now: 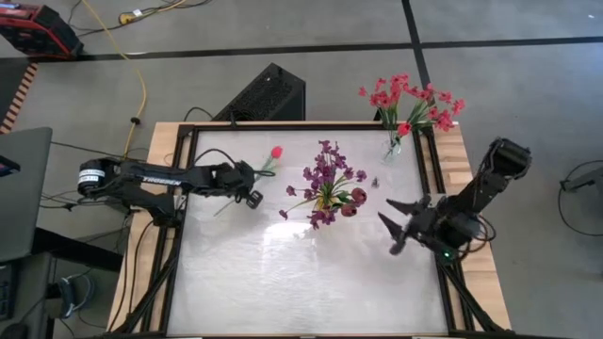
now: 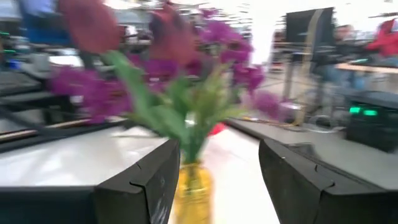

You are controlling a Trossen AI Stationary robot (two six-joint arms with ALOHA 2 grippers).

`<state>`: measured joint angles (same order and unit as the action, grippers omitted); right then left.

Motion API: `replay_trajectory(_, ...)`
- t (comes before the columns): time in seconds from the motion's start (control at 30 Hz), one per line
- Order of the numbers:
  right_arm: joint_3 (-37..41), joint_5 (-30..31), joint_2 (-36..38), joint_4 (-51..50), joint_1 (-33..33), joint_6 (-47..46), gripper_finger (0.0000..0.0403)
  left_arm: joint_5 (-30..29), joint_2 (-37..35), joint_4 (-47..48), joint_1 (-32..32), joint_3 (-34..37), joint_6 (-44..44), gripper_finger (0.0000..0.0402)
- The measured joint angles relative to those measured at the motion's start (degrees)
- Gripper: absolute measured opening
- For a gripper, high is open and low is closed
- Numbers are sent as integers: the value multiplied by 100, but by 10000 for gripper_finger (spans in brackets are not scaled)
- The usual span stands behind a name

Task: Sort flowers into vase by color
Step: Put the pink tulip into the transparent vase

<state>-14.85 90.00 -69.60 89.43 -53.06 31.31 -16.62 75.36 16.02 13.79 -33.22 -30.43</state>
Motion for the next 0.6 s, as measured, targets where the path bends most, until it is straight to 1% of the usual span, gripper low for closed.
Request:
replay_trajectory(0.13, -158, -89, 0, 17, -506, 1, 245, -326, -269, -54, -1, -525, 622, 0)
replay_trajectory(0.23, -274, -576, 0, 17, -637, 20, 245, -459, -552, -153, -1, -971, 1175, 0)
replay_trajectory(0.3, -397, -948, -2, 17, -584, 180, 245, -408, -777, -439, -1, -1249, 1655, 0)
replay_trajectory(0.37, -580, -1310, 10, 23, -386, 540, 245, -53, -973, -859, 11, -1544, 2136, 0)
replay_trajectory(0.47, -996, -1933, 133, 25, 131, 1168, 245, 909, -1125, -1407, 105, -1997, 2653, 0)
replay_trajectory(0.53, -1351, -2117, 258, 4, 559, 1502, 245, 1562, -1115, -1677, 165, -2332, 2908, 0)
replay_trajectory(0.6, -1710, -2116, 461, -154, 964, 1934, 245, 1892, -1032, -1708, 196, -2721, 3154, 0)
